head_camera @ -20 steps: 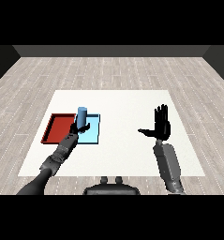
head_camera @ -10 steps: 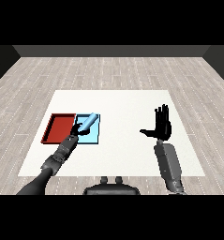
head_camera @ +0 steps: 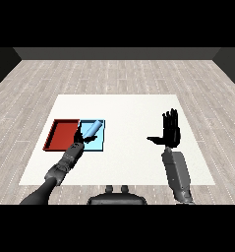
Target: Pick the blue can and put it in the blue box
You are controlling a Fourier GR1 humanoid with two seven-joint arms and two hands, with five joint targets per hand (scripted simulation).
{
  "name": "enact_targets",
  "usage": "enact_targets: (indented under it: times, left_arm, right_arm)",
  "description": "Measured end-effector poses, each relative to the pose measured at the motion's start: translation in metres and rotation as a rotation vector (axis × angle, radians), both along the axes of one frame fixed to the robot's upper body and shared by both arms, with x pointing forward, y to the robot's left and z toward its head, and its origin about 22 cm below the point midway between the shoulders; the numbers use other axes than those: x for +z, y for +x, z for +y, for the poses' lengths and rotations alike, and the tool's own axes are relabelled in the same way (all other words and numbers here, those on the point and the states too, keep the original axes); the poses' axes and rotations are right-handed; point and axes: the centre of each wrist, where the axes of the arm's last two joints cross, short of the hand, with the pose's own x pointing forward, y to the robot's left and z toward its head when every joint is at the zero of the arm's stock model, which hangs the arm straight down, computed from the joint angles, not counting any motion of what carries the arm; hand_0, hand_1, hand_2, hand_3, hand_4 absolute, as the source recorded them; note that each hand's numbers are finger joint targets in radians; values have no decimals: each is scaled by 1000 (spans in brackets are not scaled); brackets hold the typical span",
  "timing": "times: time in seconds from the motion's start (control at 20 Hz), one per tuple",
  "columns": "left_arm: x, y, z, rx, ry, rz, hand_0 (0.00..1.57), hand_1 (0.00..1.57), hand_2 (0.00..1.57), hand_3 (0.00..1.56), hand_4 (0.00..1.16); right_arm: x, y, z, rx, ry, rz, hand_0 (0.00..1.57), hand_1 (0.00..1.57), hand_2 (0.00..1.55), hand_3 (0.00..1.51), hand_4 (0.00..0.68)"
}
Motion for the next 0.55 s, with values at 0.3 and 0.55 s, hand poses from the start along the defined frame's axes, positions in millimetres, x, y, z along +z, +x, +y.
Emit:
enact_targets:
  times: [0.3, 0.55]
  left_arm:
    - [27, 19, -13, -97, -99, -311, 0, 0, 0, 0, 0]
    - [47, 25, -32, -302, -262, -579, 0, 0, 0, 0, 0]
  right_arm:
    - [1, 0, 4, 18, 1, -11, 0, 0, 0, 0, 0]
    - [-3, -2, 3, 33, -31, 7, 0, 0, 0, 0, 0]
